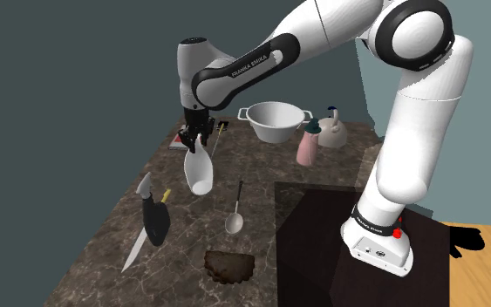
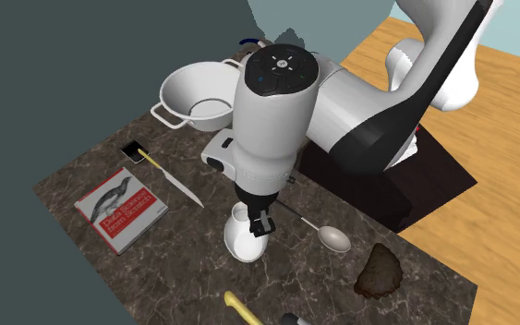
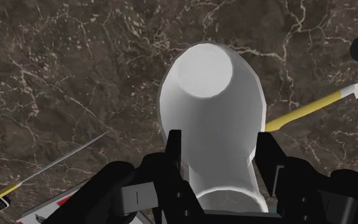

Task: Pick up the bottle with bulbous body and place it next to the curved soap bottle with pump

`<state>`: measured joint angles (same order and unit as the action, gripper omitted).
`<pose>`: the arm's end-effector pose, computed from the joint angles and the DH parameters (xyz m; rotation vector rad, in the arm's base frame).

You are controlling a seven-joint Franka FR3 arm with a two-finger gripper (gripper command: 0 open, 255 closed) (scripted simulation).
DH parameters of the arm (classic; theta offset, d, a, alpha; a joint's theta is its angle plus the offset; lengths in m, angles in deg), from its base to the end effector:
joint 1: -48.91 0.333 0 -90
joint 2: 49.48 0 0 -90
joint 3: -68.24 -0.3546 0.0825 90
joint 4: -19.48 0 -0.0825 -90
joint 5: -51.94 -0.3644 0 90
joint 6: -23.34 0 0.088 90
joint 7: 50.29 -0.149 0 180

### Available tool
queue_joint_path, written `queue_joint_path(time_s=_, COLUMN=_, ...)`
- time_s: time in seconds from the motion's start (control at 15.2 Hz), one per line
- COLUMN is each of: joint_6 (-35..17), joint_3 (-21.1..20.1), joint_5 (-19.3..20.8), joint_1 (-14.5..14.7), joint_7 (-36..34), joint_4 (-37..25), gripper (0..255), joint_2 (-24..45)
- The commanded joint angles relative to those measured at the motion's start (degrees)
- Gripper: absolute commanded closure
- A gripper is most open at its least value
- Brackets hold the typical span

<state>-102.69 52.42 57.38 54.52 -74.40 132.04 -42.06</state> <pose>0.5508 0.2042 0.4273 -3.1342 -0.0011 -0.1880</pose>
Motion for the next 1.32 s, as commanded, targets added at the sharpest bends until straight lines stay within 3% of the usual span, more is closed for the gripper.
queue_joint_path(time_s=0.0, joint_6=0.0, joint_3=0.0, joint_5=0.0, joint_1=0.0, joint_7=0.0, joint_4=0.0, gripper=255, joint_2=0.0)
queue_joint_path(time_s=1.25, joint_6=12.4, joint_3=-0.2, joint_5=-1.6, joint_1=-0.1, joint_7=1.4, joint_4=-9.3, gripper=255, joint_2=-3.3)
